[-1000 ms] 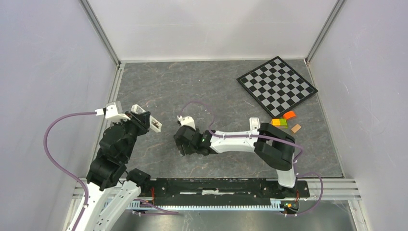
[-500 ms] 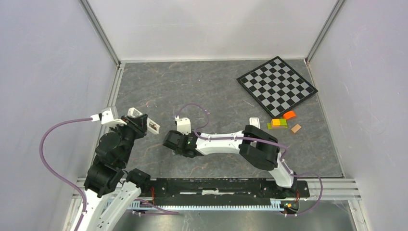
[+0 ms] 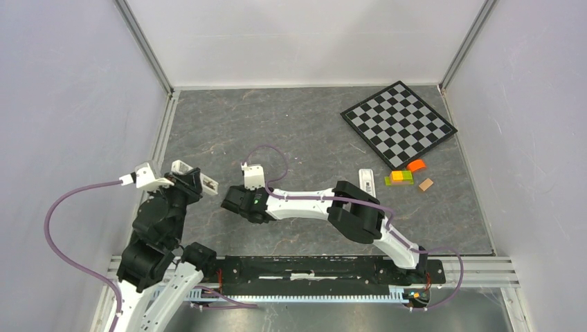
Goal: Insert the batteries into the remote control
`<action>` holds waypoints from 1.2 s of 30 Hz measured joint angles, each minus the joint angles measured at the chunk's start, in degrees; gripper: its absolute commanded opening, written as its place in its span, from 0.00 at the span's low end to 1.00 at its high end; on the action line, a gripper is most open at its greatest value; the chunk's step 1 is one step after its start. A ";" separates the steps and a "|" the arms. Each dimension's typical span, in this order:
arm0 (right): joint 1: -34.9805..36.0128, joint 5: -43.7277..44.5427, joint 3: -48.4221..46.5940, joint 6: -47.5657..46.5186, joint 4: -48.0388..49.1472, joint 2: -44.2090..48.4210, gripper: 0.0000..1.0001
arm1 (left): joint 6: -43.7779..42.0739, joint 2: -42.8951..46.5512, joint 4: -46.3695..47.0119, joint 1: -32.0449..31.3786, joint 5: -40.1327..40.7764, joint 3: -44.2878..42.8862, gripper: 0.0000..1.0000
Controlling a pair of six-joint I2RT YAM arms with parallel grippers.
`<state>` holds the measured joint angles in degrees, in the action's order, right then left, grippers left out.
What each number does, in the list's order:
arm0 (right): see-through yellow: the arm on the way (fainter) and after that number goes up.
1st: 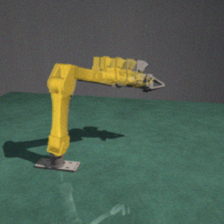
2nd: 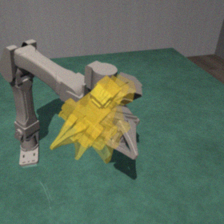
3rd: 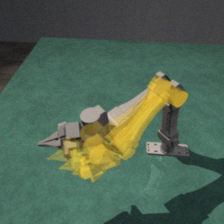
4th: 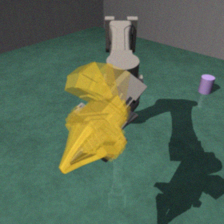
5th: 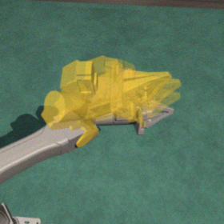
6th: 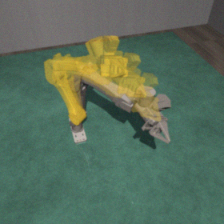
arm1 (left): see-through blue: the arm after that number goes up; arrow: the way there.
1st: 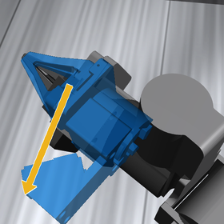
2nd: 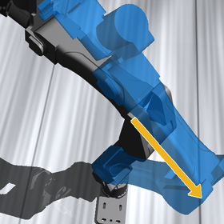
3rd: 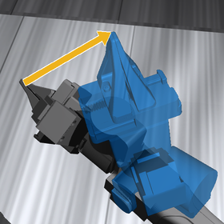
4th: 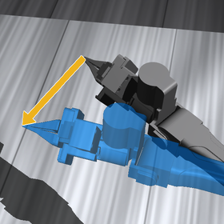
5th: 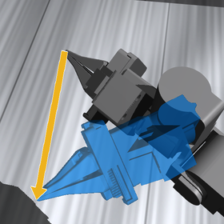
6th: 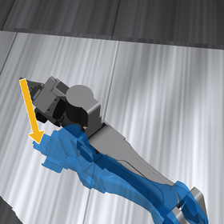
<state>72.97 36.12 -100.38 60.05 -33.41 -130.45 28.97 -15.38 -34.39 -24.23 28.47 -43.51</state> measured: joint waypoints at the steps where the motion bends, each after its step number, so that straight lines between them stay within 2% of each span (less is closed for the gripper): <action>1: 0.00 0.37 -0.61 -0.11 -0.52 -0.42 0.44 | 0.00 0.35 0.00 0.00 0.59 -0.02 0.02; 6: 0.00 1.18 -1.44 -0.59 -2.19 -0.87 0.33 | 0.00 1.75 -0.04 0.00 2.93 -0.04 0.02; 11: 0.00 1.73 -1.46 -0.98 -3.06 -0.87 0.28 | 0.00 2.05 -0.07 0.00 3.04 -0.07 0.02; 13: 0.00 1.99 -1.27 -1.36 -3.04 -0.81 0.23 | 0.00 2.05 -0.07 0.00 2.84 -0.07 0.02; 18: 0.00 1.97 5.01 -3.82 -1.73 3.15 0.15 | 0.00 1.86 -0.13 0.00 -0.11 -0.15 0.02; 23: -0.74 1.07 18.21 -8.55 0.02 11.82 0.14 | 0.00 -0.63 -0.17 0.00 -6.54 -1.05 0.02; 28: -3.58 -2.89 32.63 -16.24 6.38 21.73 0.11 | 0.04 -4.04 0.55 0.00 -15.50 -0.98 0.02; 36: -6.78 -7.30 45.38 -24.79 12.17 31.63 0.23 | 0.09 -10.12 10.80 0.00 -36.39 5.40 0.02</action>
<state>66.19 28.82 -55.00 35.27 -21.23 -98.83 29.06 -25.50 -23.59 -24.23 -7.92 -38.11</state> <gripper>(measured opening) 0.201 0.306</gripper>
